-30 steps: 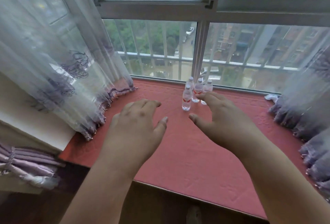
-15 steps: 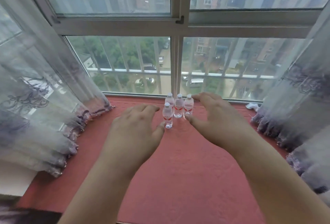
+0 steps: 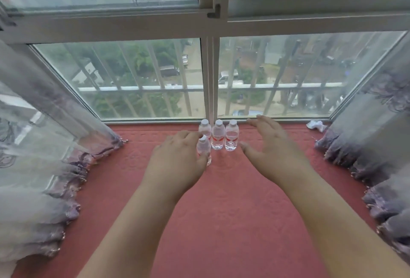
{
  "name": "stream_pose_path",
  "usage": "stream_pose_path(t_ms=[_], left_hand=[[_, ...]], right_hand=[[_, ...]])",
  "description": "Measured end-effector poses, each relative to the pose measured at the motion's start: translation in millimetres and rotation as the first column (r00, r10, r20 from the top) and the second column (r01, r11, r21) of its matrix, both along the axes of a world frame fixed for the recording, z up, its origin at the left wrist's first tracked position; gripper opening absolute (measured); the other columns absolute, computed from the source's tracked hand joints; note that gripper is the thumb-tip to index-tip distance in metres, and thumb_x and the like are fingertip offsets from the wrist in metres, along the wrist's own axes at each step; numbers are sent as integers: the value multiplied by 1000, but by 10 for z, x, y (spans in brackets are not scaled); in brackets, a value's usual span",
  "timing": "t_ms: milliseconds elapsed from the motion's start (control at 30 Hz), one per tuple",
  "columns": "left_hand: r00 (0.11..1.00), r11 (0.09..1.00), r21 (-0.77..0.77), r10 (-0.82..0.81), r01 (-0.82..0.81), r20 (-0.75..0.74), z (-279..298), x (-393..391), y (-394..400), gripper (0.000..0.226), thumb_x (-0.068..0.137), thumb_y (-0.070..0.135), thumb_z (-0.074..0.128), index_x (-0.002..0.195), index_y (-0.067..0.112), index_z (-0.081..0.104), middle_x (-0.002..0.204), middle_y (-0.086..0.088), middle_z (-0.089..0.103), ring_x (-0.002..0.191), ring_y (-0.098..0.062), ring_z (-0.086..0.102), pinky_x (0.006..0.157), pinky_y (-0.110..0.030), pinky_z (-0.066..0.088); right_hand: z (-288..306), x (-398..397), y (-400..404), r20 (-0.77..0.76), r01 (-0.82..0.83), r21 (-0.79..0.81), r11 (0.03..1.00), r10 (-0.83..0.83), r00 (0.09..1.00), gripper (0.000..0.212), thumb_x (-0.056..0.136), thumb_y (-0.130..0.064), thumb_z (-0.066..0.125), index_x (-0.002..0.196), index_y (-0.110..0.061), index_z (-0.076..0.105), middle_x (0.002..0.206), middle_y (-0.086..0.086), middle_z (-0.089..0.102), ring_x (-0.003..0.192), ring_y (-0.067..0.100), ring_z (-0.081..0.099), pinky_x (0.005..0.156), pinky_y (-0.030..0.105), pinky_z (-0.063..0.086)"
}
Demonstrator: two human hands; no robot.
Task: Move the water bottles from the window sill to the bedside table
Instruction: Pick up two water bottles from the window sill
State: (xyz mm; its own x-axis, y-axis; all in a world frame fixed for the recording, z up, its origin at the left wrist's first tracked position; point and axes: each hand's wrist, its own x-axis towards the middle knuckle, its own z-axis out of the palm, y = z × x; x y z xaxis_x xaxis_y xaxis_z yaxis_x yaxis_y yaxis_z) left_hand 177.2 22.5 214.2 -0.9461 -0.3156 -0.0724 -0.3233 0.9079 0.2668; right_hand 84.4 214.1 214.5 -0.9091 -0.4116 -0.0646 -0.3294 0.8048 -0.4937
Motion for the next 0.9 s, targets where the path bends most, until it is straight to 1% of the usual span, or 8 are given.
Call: stream_pose_path(t_ms=[67,167,267,400,500,633,800,900], left_hand=[[998,999,29,14,-16,55,-216,-172,-101,49,94,51,45,140,36,42,141,9,46,128,-19,43,97,-40,42],[994,996,80,36,-45,105,-566,-444,-244,50,93,49,46,141,34,40,144,8,43,129,-21,42,98,-41,42],[991,989,139,31,-50,132,-929,-770,-383,53,90,42,51,141,30,41,146,6,41,132,-20,41,101,-41,41],[986,982,185,7,-38,169,-1407,-1169,-509,56,88,33,53,142,31,39,140,2,44,124,-24,46,99,-37,40],[981,976,212,8,-50,195,-1725,-1375,-591,56,87,34,53,141,35,38,138,3,44,123,-24,46,98,-40,42],[971,972,226,14,-69,238,-2050,-1515,-667,59,85,32,56,141,37,39,137,6,44,124,-22,45,98,-42,43],[959,974,211,19,-82,284,-2327,-1621,-721,52,88,37,56,139,38,46,143,11,42,123,-23,46,99,-42,44],[970,964,251,24,-86,242,-2443,-1641,-747,51,87,37,59,137,38,50,140,11,44,119,-23,49,98,-42,45]], right_hand=[[-201,-164,-92,9,15,6,1000,-16,1000,60,93,-47,56,149,-34,37,161,-14,21,144,14,29,110,35,33],[-516,-455,-247,45,11,21,1000,-12,999,62,93,-43,58,150,-30,37,158,-12,25,142,15,30,108,31,32],[-901,-797,-417,105,-5,75,997,-3,994,68,91,-42,60,152,-26,33,160,-7,25,144,17,28,112,35,30],[-1423,-1201,-646,213,-23,134,991,-6,977,73,89,-39,60,153,-21,30,158,0,29,142,24,32,114,37,29],[-1725,-1445,-775,230,-39,173,984,-2,973,74,88,-37,60,153,-20,29,159,1,29,143,25,32,115,37,27],[-2024,-1730,-899,239,-47,209,977,-4,971,75,89,-35,59,155,-17,27,163,3,21,148,24,25,118,36,23],[-2284,-1993,-1036,291,-98,294,951,8,957,82,90,-38,57,158,-21,14,166,-2,8,143,36,30,114,45,32],[-2399,-2096,-1104,304,-133,338,932,25,952,83,91,-38,54,159,-23,10,166,-1,6,142,40,29,114,48,31]])
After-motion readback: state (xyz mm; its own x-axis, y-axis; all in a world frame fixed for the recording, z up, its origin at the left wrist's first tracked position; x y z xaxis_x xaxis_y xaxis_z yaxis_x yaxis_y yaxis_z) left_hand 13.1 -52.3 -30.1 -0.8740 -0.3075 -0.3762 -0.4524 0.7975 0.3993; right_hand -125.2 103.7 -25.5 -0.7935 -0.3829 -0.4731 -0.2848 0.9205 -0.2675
